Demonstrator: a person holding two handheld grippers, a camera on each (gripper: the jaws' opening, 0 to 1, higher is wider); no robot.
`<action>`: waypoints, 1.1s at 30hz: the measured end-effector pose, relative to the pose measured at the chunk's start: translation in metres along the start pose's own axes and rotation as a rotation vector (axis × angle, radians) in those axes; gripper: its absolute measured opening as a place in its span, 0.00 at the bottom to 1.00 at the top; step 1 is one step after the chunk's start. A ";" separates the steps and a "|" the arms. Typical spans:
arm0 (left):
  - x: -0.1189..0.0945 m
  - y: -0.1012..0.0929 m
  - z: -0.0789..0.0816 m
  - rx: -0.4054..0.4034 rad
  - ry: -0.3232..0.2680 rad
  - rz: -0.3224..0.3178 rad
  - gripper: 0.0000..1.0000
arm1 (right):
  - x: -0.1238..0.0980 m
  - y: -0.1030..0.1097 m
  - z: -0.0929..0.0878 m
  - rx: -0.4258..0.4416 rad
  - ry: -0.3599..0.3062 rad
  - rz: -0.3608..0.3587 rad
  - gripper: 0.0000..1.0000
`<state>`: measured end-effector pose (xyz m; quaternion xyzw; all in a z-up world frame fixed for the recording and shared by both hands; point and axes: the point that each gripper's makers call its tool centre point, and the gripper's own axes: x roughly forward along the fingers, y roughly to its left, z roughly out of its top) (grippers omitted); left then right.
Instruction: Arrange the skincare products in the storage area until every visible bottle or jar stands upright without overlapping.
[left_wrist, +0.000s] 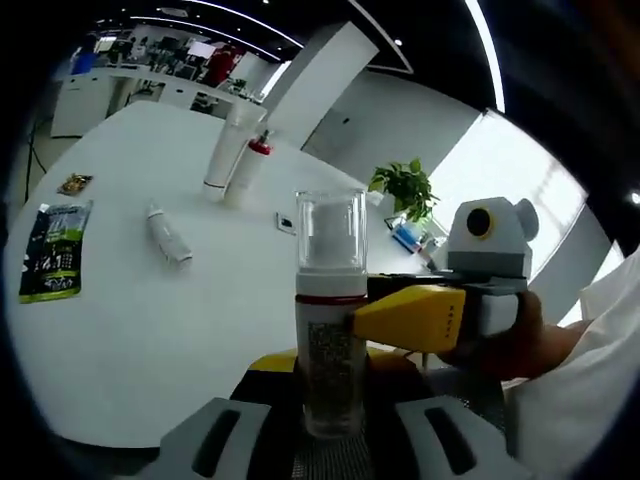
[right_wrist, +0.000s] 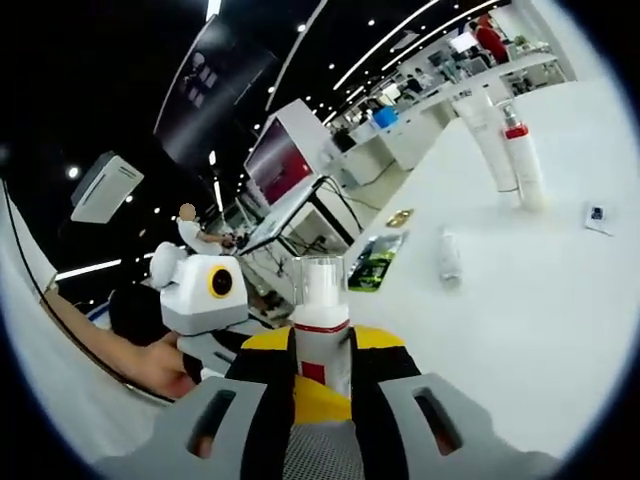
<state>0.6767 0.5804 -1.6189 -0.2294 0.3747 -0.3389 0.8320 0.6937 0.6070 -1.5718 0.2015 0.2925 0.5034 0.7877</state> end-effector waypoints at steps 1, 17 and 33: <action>-0.001 0.001 0.000 0.007 -0.001 0.000 0.24 | 0.000 0.001 0.000 -0.007 0.001 0.002 0.15; -0.014 -0.007 0.017 0.118 -0.072 0.037 0.24 | 0.006 0.020 0.013 0.044 -0.026 0.039 0.18; -0.029 0.012 0.043 0.328 -0.051 0.240 0.23 | 0.021 0.030 0.029 -0.086 0.093 -0.151 0.18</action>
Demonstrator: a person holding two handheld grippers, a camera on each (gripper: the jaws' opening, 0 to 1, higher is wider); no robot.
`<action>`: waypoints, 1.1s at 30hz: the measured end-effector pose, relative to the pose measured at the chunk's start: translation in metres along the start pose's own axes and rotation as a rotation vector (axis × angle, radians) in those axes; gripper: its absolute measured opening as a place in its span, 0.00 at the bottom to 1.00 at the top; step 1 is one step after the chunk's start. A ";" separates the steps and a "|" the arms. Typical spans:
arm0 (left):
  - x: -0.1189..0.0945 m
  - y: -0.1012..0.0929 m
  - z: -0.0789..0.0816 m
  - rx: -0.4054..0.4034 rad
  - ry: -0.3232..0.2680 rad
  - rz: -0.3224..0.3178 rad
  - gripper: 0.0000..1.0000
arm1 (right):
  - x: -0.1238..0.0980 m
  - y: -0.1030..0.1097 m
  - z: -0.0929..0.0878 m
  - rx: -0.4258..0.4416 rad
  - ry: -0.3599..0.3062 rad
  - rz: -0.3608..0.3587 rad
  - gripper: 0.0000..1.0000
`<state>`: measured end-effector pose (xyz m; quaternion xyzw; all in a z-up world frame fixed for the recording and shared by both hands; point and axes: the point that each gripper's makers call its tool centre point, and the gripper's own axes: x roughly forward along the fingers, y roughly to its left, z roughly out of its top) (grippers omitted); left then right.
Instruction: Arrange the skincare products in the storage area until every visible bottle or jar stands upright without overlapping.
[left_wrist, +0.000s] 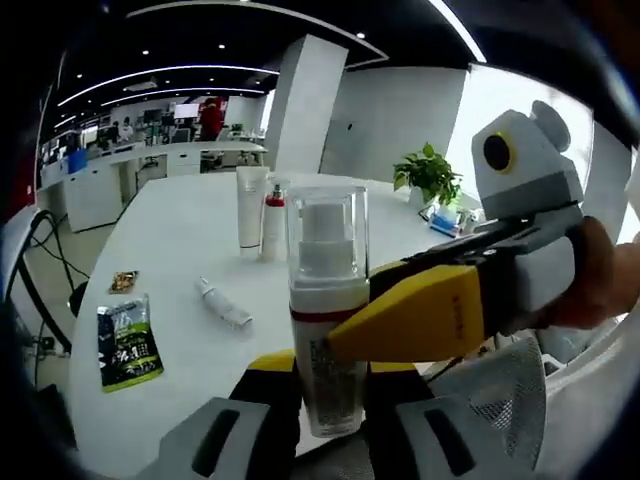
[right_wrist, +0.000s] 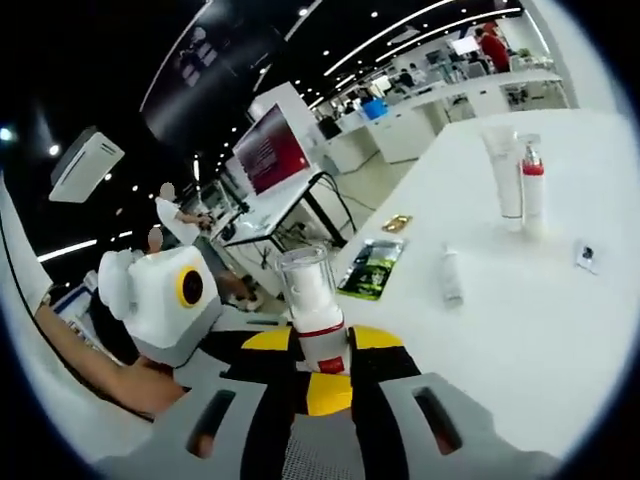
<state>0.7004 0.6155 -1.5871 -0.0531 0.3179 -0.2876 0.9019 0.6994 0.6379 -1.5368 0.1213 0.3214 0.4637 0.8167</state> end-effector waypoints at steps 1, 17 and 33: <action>0.002 -0.003 0.002 -0.009 0.002 -0.020 0.23 | 0.000 -0.003 -0.001 -0.013 0.012 -0.020 0.18; 0.011 -0.014 0.012 0.064 -0.021 -0.160 0.24 | -0.016 -0.024 0.014 0.127 -0.100 -0.050 0.15; -0.027 0.064 -0.012 0.276 0.061 0.022 0.37 | -0.002 -0.071 0.061 0.149 -0.155 -0.159 0.16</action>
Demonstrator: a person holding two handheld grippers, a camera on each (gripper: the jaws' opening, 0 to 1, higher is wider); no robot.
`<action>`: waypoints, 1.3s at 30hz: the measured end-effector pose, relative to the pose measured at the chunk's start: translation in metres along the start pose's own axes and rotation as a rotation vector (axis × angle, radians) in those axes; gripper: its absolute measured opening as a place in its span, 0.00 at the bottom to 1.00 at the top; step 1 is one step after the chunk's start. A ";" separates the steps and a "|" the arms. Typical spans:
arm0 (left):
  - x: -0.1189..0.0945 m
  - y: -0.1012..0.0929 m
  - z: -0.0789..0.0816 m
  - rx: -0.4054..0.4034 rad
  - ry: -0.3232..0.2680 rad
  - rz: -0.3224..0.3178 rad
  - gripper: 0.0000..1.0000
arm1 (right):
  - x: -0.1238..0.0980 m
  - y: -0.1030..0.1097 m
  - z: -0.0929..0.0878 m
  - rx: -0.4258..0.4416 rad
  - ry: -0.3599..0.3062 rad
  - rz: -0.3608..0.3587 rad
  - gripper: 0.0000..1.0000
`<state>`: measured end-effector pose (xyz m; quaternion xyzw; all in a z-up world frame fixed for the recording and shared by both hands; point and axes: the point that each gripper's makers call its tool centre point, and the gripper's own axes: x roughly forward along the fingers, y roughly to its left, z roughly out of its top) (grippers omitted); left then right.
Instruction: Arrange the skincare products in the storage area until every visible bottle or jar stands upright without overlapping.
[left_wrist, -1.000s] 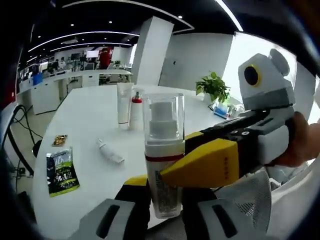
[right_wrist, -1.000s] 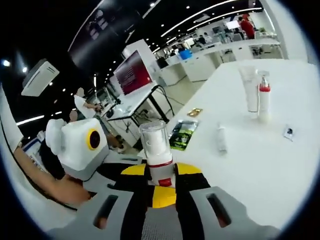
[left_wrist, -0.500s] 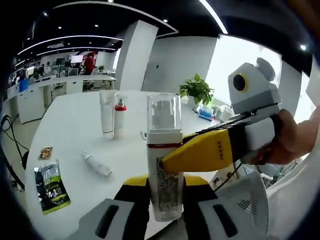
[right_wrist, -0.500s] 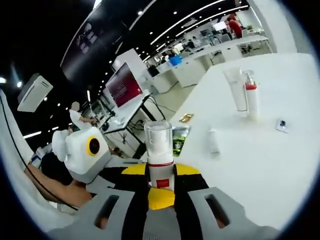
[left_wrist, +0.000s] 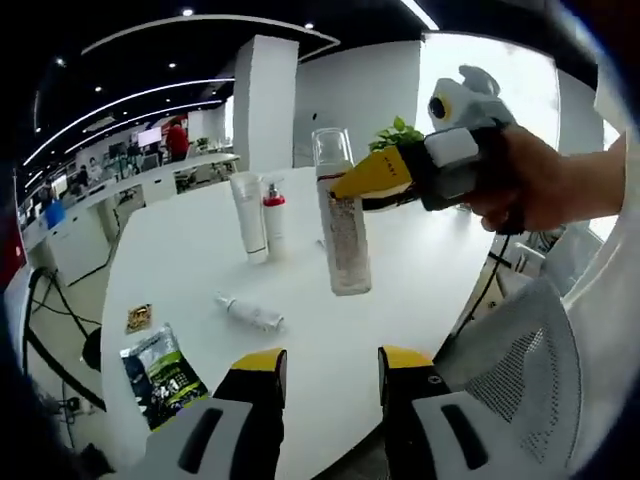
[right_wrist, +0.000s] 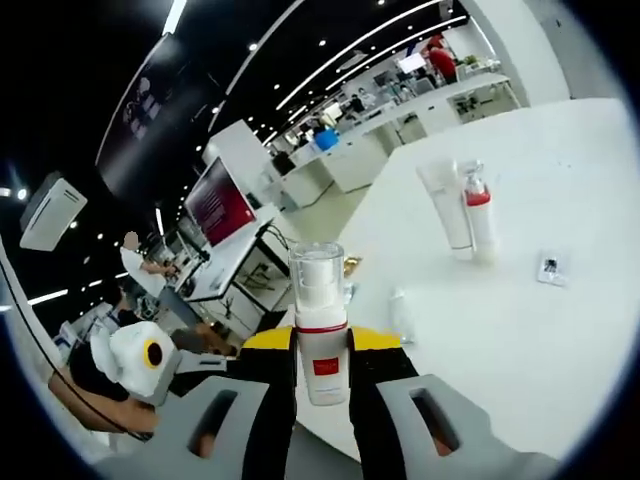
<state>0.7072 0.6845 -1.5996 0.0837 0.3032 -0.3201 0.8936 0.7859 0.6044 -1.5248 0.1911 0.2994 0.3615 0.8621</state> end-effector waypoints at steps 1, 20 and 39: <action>-0.004 0.008 -0.006 0.023 0.014 0.021 0.37 | 0.002 -0.002 0.002 -0.002 0.000 -0.005 0.16; -0.003 0.027 -0.019 0.149 -0.083 0.095 0.27 | 0.060 -0.063 0.024 -0.129 -0.005 -0.178 0.16; 0.005 0.016 -0.034 0.098 -0.017 0.029 0.26 | 0.116 -0.114 0.010 -0.259 -0.030 -0.282 0.16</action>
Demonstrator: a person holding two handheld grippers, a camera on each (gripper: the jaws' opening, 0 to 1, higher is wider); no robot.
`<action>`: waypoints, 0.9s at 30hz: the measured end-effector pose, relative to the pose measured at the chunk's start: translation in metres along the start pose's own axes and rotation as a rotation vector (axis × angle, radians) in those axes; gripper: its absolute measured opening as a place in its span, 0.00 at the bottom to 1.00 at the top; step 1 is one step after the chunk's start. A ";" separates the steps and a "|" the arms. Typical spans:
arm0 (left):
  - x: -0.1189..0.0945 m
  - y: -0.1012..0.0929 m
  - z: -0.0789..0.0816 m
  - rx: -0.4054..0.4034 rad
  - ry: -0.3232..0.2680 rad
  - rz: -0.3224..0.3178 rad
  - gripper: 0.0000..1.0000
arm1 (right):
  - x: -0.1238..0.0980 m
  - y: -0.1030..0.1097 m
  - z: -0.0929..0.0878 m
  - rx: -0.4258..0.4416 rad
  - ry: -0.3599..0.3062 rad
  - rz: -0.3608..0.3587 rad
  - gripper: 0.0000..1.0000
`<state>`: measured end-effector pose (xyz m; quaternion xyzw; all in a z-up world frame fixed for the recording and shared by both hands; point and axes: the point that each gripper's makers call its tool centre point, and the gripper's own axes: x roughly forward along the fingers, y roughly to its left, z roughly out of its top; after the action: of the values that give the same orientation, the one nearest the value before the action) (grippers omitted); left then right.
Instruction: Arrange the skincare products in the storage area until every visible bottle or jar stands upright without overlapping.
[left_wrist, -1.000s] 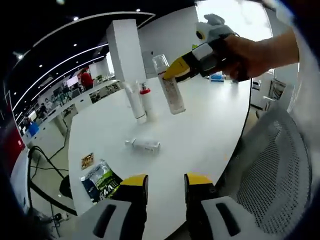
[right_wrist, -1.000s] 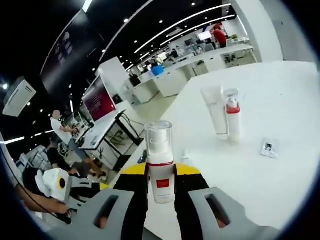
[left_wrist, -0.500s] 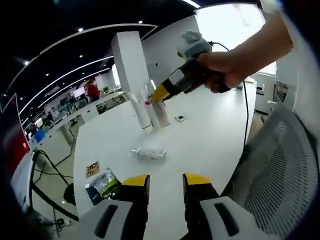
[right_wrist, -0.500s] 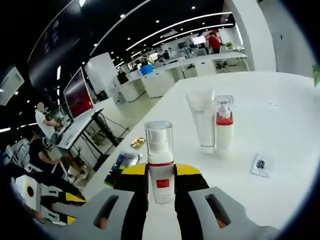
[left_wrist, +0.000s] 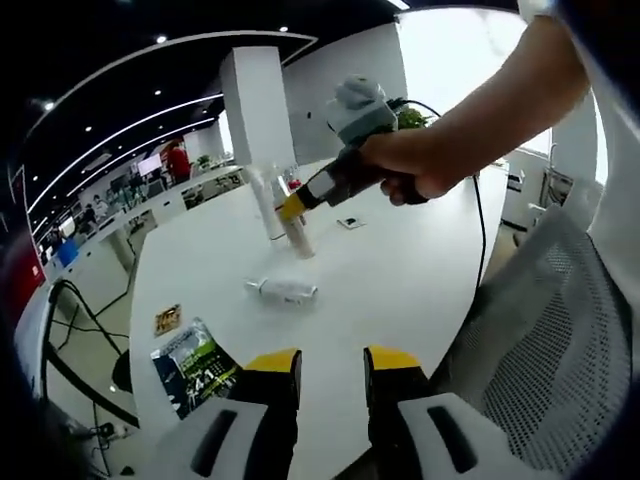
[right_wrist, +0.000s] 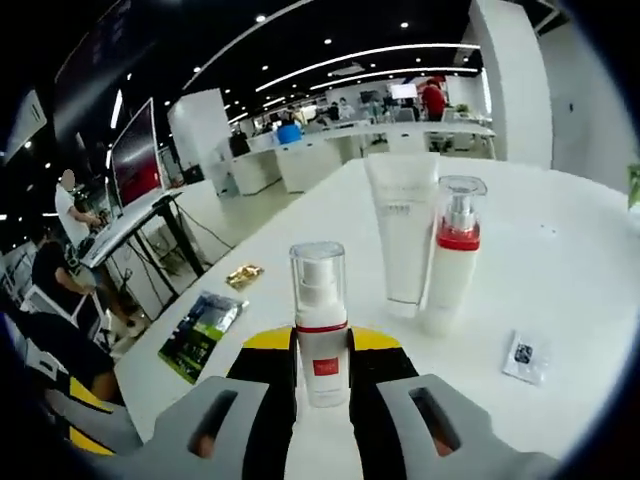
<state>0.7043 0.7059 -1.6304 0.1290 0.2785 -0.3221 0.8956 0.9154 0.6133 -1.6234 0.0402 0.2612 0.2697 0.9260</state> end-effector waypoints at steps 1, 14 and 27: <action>0.000 -0.002 -0.001 0.004 0.004 -0.008 0.26 | 0.003 -0.001 0.000 -0.003 -0.011 -0.004 0.16; 0.001 -0.007 -0.003 0.021 0.018 -0.020 0.25 | 0.025 -0.010 -0.004 -0.119 -0.093 -0.033 0.16; 0.000 -0.003 -0.003 -0.026 0.012 -0.004 0.25 | 0.036 -0.023 -0.011 -0.184 -0.080 -0.100 0.16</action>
<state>0.7011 0.7049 -1.6333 0.1189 0.2881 -0.3194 0.8949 0.9464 0.6118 -1.6541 -0.0472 0.2000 0.2443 0.9477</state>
